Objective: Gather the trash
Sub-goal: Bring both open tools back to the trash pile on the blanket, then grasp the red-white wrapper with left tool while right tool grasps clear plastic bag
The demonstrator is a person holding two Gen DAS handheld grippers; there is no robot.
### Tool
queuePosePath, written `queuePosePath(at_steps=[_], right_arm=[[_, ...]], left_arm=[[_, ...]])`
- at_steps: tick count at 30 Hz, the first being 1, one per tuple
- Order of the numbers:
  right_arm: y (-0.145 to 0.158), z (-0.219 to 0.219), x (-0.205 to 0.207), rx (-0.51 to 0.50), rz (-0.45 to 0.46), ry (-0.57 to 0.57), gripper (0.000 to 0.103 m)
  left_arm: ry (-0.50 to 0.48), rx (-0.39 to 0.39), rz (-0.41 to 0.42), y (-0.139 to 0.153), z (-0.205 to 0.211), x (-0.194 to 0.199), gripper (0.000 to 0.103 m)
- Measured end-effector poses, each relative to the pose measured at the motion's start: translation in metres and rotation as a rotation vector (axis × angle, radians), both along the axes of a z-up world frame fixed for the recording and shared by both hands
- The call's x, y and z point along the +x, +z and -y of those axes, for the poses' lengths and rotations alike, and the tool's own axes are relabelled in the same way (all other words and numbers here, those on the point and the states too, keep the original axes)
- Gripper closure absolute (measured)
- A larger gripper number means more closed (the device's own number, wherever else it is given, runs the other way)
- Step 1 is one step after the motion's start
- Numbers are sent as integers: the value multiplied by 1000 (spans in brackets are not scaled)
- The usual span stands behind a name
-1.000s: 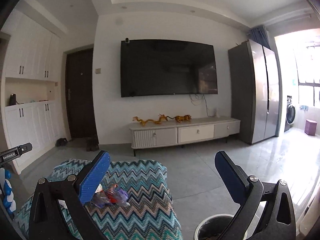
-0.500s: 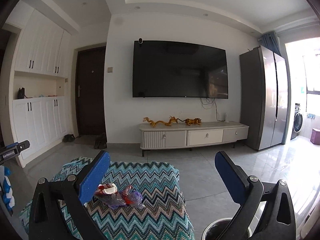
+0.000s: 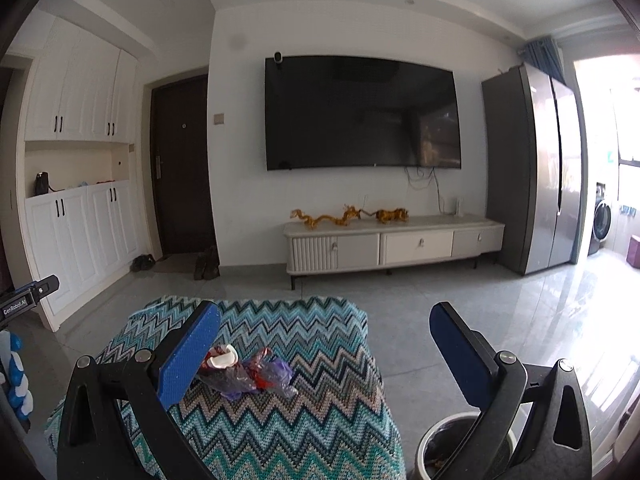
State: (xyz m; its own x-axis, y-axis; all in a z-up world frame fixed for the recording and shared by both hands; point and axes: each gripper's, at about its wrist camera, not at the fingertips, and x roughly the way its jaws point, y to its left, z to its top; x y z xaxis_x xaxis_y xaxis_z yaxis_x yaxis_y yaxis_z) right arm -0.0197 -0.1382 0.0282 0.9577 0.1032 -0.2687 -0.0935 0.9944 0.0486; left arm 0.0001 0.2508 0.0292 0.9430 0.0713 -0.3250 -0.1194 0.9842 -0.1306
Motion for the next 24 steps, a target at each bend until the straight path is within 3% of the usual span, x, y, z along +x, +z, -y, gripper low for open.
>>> queuePosePath(at_steps=[13,24], right_arm=[[-46,11,43,50,-128,48,0],[-102,29,95,117,-263,92,0]], left_arm=[[-164,44,-145,-35,42,49,28],[-381,172,-292,-80,118,118,25]])
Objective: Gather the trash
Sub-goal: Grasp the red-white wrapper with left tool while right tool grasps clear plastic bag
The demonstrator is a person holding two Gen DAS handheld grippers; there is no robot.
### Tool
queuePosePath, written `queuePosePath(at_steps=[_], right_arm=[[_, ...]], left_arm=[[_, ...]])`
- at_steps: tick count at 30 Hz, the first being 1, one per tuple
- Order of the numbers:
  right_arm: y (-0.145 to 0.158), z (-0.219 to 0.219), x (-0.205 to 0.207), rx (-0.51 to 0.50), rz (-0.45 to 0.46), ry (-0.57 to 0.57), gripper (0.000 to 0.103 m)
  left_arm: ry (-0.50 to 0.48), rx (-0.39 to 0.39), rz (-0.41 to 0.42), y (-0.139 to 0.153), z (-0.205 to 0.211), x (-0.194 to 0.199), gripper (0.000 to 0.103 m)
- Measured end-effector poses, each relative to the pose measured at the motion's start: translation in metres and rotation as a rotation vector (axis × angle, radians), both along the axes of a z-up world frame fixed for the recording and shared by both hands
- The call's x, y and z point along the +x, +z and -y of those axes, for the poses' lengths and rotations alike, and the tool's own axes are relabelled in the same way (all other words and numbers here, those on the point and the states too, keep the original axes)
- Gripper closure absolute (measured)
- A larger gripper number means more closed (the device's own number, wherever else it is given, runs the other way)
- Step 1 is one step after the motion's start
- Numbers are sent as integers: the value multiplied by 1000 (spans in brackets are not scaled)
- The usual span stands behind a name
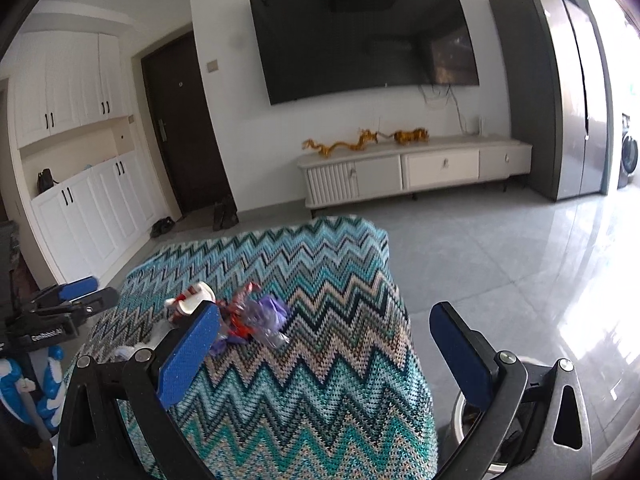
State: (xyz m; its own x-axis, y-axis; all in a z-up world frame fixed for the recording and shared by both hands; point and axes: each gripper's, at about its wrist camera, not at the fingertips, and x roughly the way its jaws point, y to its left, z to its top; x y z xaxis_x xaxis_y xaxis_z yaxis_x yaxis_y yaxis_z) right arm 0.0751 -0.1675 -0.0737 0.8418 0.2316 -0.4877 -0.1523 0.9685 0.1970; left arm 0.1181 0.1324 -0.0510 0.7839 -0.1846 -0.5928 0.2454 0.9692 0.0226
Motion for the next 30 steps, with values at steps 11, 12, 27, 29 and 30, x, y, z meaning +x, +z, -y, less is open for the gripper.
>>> queuePosePath(at_steps=[11,12,27,29,30], right_arm=[[-42,-5,46,21,-98,60,0],[-43,-9,49,21,-102,70,0],[-71,-59,108,94,-227,275,35],[-74,-62,114,98,-236,286,40],[-75,-65,116,97,-237,293,41]], left_arm=[[-161,182,-75,-47,16,62,25],[-168,180,-80,-48,14,66,25],[-300,172,-139,-75,13,99,32],[-302,162,-161,-80,13,103,49],[-302,156,-166,-81,12,104,59]])
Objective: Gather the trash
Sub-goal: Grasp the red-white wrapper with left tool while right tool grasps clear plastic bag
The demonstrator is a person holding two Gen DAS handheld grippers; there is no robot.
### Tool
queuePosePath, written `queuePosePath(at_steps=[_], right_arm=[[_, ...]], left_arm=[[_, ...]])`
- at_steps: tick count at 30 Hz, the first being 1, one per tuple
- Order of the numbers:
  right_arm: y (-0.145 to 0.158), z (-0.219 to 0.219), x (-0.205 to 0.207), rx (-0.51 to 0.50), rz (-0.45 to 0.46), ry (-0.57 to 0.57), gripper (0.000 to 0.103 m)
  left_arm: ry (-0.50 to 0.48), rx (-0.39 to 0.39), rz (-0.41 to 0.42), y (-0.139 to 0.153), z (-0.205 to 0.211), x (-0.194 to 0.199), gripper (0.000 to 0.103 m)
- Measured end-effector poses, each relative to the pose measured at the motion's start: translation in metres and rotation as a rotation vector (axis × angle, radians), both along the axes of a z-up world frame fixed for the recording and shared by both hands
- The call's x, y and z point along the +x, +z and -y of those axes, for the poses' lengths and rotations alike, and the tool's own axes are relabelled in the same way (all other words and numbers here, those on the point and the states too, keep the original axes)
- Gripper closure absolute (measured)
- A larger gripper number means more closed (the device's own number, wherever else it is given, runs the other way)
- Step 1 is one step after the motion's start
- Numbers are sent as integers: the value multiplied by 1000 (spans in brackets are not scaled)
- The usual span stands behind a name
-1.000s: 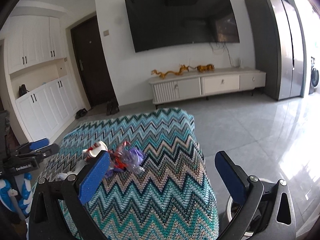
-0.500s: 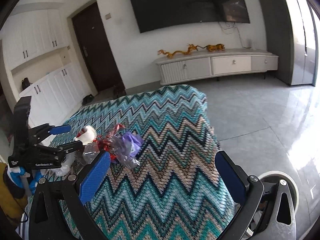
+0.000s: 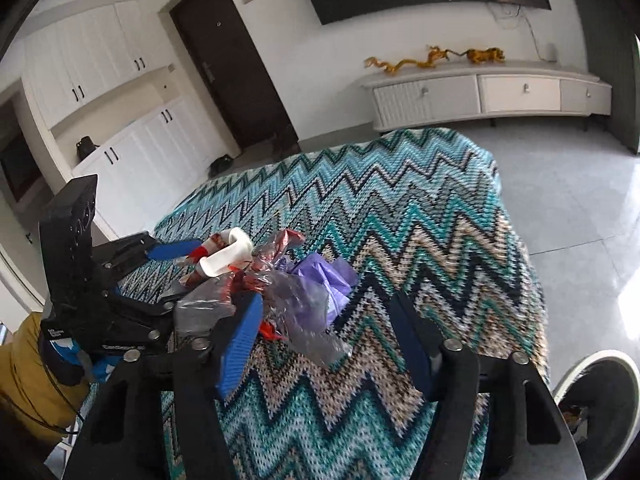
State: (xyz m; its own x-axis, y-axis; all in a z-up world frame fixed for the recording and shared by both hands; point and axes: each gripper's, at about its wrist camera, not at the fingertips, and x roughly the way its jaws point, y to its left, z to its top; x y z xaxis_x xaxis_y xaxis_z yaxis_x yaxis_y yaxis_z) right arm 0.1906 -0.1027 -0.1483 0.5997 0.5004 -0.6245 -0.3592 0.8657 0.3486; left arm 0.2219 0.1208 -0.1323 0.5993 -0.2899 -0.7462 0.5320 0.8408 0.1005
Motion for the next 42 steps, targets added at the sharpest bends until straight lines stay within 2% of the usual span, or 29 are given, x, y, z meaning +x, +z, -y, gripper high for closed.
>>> queuePosePath(at_steps=[1,4,11,16,21,24,26,28,29,31,34,36,42], right_arm=[[-1,-4,1,-2,1,11,43],[-4,-12,1,-7,0,43,47],[-15,-18,-1,5,-19,63,60],[-4,-18,-3,40,5,71,60],[-1,-19,7,73,1,76,60],[-1,-19,12,95,-2,77,69],[-2,-20,15,97,3,75,86],[-2,-20,15,93,10,75,90],[-2,-21,15,91,13,76,91],[-2,-22,15,89,18,80,92],[-2,-22,15,89,20,84,93],[-3,-22,15,90,21,84,93],[-4,-19,14,94,24,81,94]], left_arm=[[6,-6,-3,-2,-2,2,64],[20,-33,-9,-3,-7,4,71],[27,-62,-7,0,-12,1,72],[28,-43,-6,0,-11,-4,70],[37,-56,-14,-1,-13,-6,69],[37,-60,-19,0,-14,-7,69],[32,-87,-26,3,-18,-9,68],[30,-132,-35,10,-24,-12,65],[32,-145,-27,14,-26,-14,62],[43,-159,0,23,-32,-18,47],[60,-157,27,33,-38,-17,47],[80,-127,38,35,-41,-11,47],[71,-72,0,21,-39,3,48]])
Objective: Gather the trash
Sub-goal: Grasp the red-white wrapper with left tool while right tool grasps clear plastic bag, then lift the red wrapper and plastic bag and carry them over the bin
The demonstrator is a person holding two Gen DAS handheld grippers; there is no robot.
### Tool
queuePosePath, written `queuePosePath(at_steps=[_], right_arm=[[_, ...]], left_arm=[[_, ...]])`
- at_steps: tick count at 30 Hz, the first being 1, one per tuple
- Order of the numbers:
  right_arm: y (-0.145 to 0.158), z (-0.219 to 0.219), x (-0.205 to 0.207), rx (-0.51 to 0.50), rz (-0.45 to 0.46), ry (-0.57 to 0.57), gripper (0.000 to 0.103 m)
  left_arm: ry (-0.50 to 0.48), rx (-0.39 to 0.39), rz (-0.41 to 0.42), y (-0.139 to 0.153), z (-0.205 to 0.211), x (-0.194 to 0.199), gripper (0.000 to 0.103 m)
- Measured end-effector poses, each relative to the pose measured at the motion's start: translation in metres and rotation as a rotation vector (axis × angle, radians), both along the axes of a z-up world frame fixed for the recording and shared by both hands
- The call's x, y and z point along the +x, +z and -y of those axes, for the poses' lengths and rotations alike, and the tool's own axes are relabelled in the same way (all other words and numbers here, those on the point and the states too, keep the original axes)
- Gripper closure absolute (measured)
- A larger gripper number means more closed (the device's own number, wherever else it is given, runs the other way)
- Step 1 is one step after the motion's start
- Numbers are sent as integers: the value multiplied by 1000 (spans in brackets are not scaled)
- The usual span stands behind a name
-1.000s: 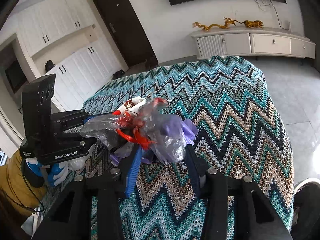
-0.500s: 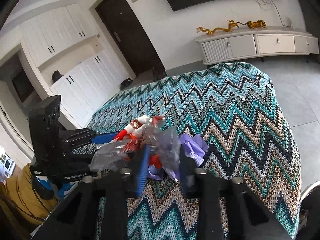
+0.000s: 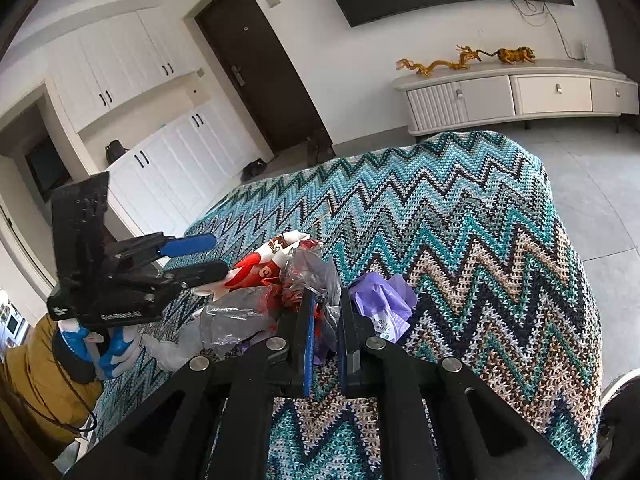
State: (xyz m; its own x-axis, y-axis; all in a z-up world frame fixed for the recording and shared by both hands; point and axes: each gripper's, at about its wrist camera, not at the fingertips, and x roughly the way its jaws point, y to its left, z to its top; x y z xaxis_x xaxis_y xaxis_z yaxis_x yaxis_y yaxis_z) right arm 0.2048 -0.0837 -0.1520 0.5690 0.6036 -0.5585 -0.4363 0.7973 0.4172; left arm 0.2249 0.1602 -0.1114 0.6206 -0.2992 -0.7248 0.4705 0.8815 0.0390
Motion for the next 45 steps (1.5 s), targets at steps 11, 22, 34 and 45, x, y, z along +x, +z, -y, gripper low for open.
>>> queuePosePath(at_steps=[11,22,34,45], right_arm=[[6,-1,-4,-15,23,5,98],[55,5,-36,-5,139,-20,99],[118,50,-104,32,279,-94,99],[139,144,-168,36,354,-270,99]], left_arm=[[69,29,-69,-26,-4,12,96],[192,-79,64,35,-36,-17,98],[264,-161,229,125,-38,-80,98],[132,-178,280,172,46,-116,98]])
